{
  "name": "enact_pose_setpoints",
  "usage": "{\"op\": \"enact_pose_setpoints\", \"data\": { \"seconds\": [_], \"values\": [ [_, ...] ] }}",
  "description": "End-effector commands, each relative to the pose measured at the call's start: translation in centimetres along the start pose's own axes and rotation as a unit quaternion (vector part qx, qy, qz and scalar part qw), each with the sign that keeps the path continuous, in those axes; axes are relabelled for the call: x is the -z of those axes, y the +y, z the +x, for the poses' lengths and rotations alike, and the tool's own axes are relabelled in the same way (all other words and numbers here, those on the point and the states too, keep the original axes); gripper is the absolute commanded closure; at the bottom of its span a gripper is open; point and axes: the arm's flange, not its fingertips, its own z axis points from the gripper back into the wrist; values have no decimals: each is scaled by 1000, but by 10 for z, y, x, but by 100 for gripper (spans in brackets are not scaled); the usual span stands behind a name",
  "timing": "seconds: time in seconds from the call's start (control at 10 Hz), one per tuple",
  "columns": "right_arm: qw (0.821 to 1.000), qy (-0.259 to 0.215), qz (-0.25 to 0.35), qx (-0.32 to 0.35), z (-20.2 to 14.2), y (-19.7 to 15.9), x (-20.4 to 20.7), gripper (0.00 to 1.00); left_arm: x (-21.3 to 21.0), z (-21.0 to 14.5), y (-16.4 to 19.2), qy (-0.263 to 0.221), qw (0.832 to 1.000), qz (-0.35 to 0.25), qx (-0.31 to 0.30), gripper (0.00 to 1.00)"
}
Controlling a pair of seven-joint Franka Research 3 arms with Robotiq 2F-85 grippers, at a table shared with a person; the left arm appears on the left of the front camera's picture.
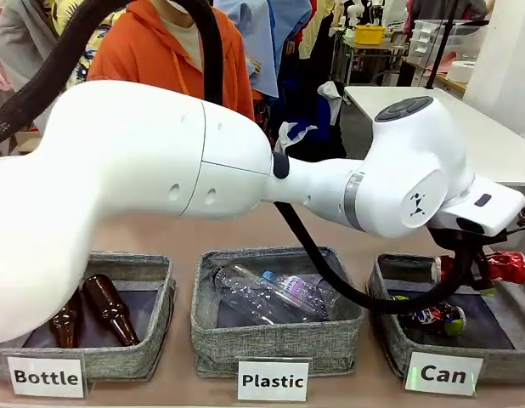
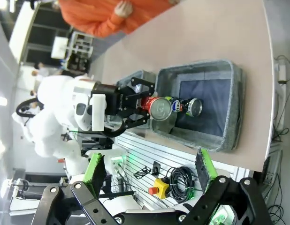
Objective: Sort the can waste into the basket.
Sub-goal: Pick up the can waste from the table and place it in the right Fabric basket.
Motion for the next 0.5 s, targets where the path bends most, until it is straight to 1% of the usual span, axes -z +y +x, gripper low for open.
{"op": "enact_pose_setpoints", "data": {
  "seconds": [0.0,0.1,0.4],
  "values": [
    [1000,-6,2,6,2,5,-1,0,-7,10,5,3,1000,-9,17,17],
    [1000,-6,2,6,2,5,-1,0,-7,9,3,5,1000,-6,17,0],
    [1000,-6,2,6,2,5,-1,0,-8,6,4,8,1000,-6,16,0]
  ]
}}
